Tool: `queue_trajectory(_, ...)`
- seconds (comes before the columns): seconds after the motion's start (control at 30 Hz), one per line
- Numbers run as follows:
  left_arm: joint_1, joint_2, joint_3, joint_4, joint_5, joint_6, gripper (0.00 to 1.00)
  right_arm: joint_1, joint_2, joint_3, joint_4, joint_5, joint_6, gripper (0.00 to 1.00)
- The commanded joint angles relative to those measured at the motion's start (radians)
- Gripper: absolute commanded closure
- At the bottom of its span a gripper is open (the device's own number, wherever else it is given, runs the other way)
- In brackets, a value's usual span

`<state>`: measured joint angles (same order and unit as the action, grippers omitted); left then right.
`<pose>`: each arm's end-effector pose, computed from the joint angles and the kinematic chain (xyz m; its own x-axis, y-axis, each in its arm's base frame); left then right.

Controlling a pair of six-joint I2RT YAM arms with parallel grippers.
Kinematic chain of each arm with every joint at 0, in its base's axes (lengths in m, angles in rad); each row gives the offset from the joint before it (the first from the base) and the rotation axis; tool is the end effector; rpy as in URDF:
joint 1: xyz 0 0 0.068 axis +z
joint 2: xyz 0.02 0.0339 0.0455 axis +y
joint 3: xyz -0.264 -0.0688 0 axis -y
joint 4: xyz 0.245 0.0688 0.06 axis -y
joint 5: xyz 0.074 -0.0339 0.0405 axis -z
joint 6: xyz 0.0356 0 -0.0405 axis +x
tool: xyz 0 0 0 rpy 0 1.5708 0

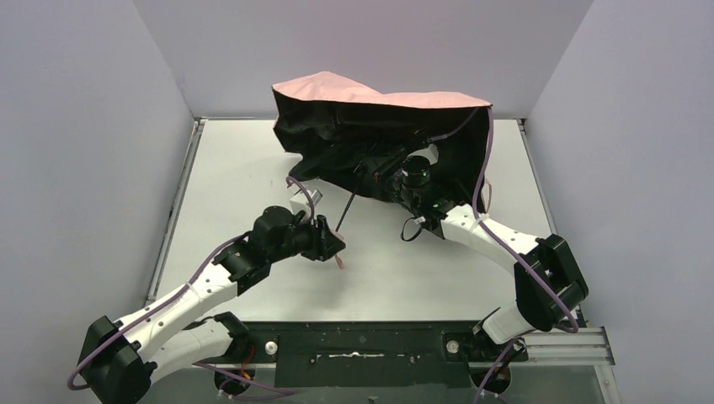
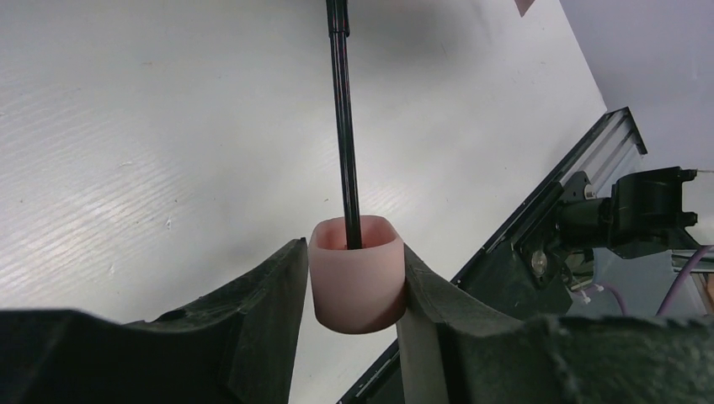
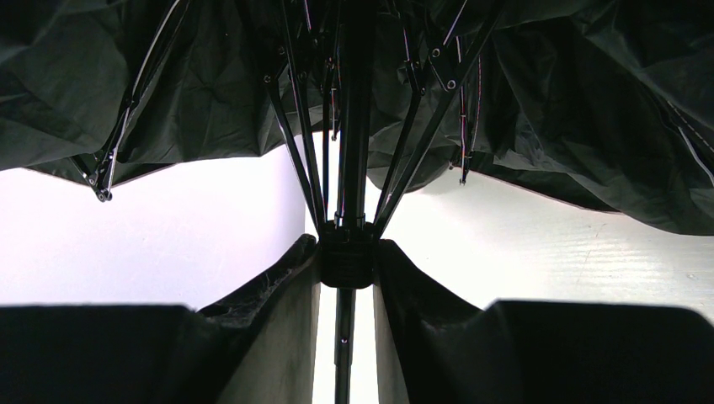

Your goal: Put away the umbrella

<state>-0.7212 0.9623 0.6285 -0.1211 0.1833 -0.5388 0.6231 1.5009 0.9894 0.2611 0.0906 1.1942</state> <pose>0.1595 -0.1489 0.2586 -0.6794 -0.0744 -0.7299 0.4935 0.6899 -0.5297 0.2866 0.2020 0.2821 -0.5482 0.7465 -0.3771 -0.0004 0.4507 0.8927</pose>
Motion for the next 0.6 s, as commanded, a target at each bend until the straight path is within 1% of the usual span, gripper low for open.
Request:
queue_trajectory(0.0, -0.006, 0.007, 0.029, 0.055, -0.015, 0.02, 0.65, 0.0, -0.026, 0.019, 0.136, 0.024, 0.002, 1.0)
queue_trajectory(0.07, -0.005, 0.028, 0.054, 0.062, -0.025, 0.035, 0.74, 0.001, -0.027, 0.015, 0.136, 0.026, 0.004, 1.0)
queue_trajectory(0.17, -0.005, 0.058, 0.096, 0.061, -0.031, 0.065, 0.95, 0.001, -0.032, 0.011, 0.131, 0.025, -0.001, 1.0)
queue_trajectory(0.2, -0.006, 0.064, 0.107, 0.059, -0.032, 0.073, 1.0, 0.001, -0.036, 0.009, 0.126, 0.023, -0.005, 1.0)
queue_trajectory(0.33, -0.003, 0.09, 0.148, 0.061, -0.06, 0.106, 1.0, 0.023, -0.065, 0.007, 0.063, 0.005, -0.051, 1.0)
queue_trajectory(0.43, 0.007, 0.119, 0.194, 0.078, -0.083, 0.141, 1.0, 0.085, -0.086, -0.015, 0.004, -0.02, -0.073, 1.0)
queue_trajectory(0.57, 0.031, 0.187, 0.268, 0.106, -0.063, 0.166, 1.0, 0.191, -0.09, -0.069, -0.015, -0.065, -0.047, 1.0)
